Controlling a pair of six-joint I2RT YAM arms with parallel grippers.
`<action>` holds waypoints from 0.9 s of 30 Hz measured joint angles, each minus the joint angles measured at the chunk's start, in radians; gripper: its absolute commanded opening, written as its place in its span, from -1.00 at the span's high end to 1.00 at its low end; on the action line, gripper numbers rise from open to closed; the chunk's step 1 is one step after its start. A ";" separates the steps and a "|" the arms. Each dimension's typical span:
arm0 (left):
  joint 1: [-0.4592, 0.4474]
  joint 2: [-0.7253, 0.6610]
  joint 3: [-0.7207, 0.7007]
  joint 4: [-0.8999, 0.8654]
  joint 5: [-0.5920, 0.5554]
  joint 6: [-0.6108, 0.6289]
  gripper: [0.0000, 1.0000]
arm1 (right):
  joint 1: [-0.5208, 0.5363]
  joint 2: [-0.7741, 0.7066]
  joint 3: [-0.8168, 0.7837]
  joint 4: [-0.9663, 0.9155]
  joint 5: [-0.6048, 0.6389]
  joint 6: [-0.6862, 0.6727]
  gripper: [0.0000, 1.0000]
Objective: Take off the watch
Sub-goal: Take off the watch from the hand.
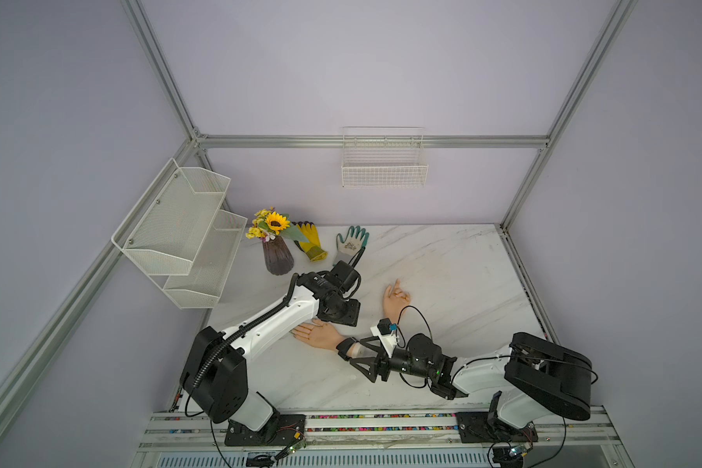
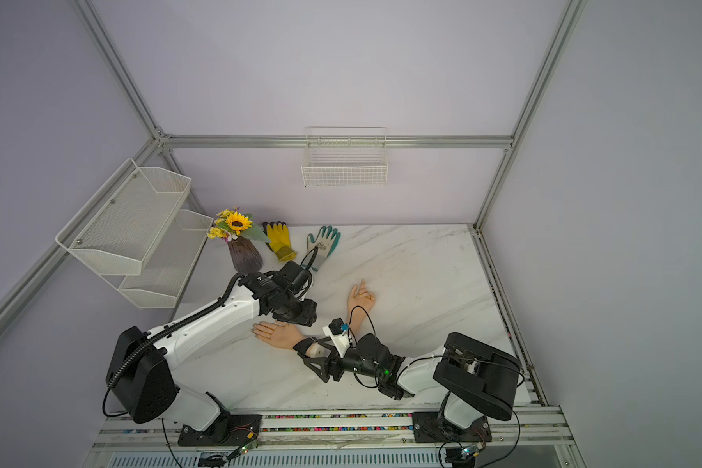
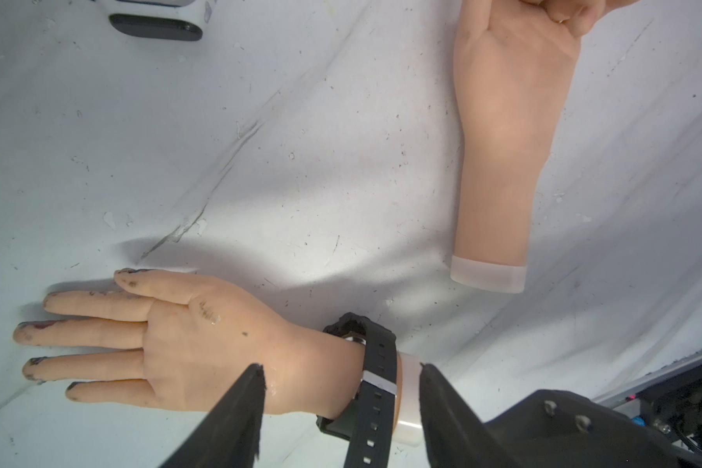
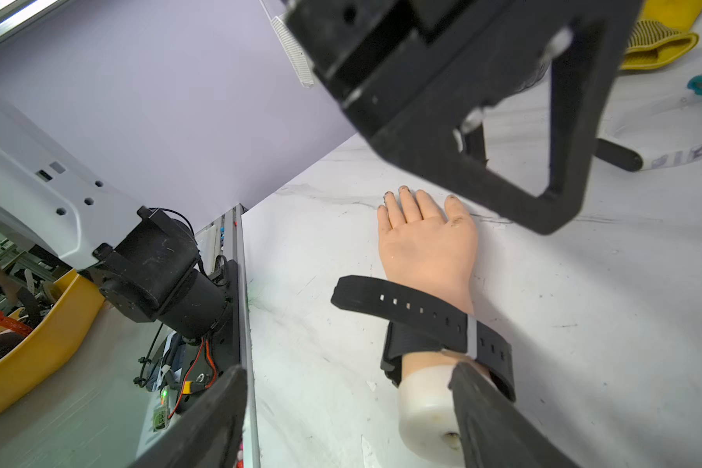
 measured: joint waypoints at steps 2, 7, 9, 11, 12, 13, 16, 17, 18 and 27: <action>0.000 -0.007 -0.010 0.002 0.027 0.021 -0.41 | 0.000 0.043 0.002 0.001 0.024 -0.004 -0.64; 0.000 -0.008 -0.045 0.003 0.092 0.060 -0.50 | -0.001 0.130 0.029 -0.001 0.066 -0.008 -0.63; 0.000 -0.008 -0.063 0.002 0.113 0.077 -0.50 | -0.001 0.143 0.032 0.002 0.076 -0.011 -0.57; 0.001 -0.005 -0.075 -0.002 0.126 0.085 -0.49 | -0.001 0.153 0.038 0.003 0.084 -0.018 -0.42; 0.001 -0.001 -0.079 -0.004 0.131 0.090 -0.47 | -0.001 0.160 0.044 0.004 0.085 -0.022 -0.34; 0.001 0.001 -0.083 -0.003 0.133 0.095 -0.46 | -0.001 0.166 0.050 0.006 0.087 -0.028 -0.26; 0.001 0.006 -0.094 -0.009 0.135 0.103 -0.38 | -0.001 0.188 0.068 0.011 0.092 -0.031 0.01; 0.001 0.006 -0.097 -0.011 0.134 0.106 -0.35 | -0.001 0.196 0.073 0.012 0.098 -0.031 0.06; 0.001 0.006 -0.100 -0.014 0.130 0.106 -0.35 | -0.001 0.202 0.077 0.013 0.102 -0.031 0.09; -0.006 0.019 -0.123 -0.035 0.076 0.105 -0.30 | 0.000 0.206 0.081 0.011 0.126 -0.006 0.13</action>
